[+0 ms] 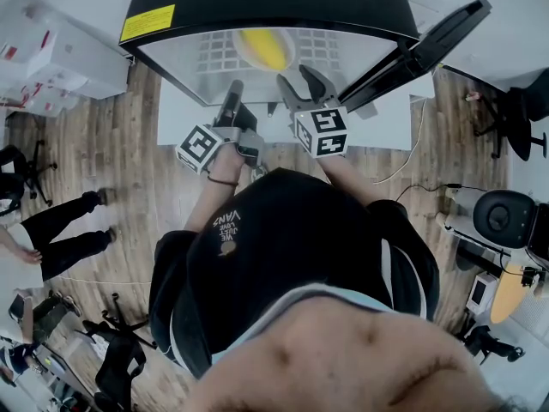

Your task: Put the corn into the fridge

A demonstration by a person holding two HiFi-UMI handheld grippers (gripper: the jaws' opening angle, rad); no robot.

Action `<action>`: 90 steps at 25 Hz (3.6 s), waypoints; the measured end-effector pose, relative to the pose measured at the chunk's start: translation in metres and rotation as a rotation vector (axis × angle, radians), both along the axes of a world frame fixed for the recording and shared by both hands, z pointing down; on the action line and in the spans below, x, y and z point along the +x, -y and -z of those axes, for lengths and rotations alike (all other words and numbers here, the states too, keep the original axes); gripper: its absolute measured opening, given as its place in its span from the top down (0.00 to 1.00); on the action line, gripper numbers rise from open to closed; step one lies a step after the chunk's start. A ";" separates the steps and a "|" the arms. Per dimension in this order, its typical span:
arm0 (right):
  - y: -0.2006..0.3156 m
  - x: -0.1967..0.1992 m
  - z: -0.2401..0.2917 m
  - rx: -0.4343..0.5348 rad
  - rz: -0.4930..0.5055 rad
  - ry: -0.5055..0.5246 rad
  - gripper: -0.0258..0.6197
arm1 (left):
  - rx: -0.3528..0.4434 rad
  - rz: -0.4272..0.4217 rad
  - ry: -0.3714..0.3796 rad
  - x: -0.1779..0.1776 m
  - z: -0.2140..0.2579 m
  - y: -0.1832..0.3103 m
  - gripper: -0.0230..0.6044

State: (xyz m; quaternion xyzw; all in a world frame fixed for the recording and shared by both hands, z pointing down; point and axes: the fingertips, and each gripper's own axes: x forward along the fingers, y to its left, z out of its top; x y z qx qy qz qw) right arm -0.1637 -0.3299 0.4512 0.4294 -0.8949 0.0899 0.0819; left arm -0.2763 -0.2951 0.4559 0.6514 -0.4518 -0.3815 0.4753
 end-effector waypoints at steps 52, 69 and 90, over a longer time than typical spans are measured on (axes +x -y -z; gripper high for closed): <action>-0.045 0.055 0.010 0.048 0.110 0.025 0.94 | 0.145 0.041 0.881 0.042 0.029 -0.046 0.93; -0.072 0.075 0.003 0.042 0.195 0.019 0.94 | 0.096 0.074 0.933 0.071 0.019 -0.077 0.94; -0.101 0.090 -0.010 0.024 0.265 0.014 0.94 | 0.025 0.145 0.937 0.087 0.004 -0.116 0.94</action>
